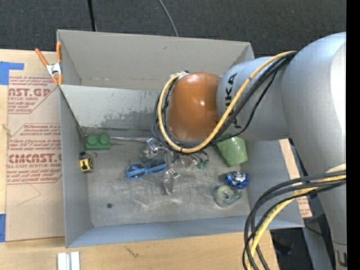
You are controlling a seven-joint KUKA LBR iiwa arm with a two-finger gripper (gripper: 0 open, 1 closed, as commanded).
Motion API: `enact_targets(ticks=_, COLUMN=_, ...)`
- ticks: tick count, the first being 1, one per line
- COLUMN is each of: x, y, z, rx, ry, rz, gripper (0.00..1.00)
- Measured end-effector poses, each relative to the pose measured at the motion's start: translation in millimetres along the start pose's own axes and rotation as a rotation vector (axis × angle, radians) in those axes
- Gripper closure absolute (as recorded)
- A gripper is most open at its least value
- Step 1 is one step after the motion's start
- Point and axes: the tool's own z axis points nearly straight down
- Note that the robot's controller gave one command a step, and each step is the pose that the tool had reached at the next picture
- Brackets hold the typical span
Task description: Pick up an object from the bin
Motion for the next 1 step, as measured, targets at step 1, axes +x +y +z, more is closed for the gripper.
enact_targets(ticks=1, x=0.4, y=-1.2, z=-2.5, rx=0.001, ry=0.005, rz=0.002, gripper=1.0)
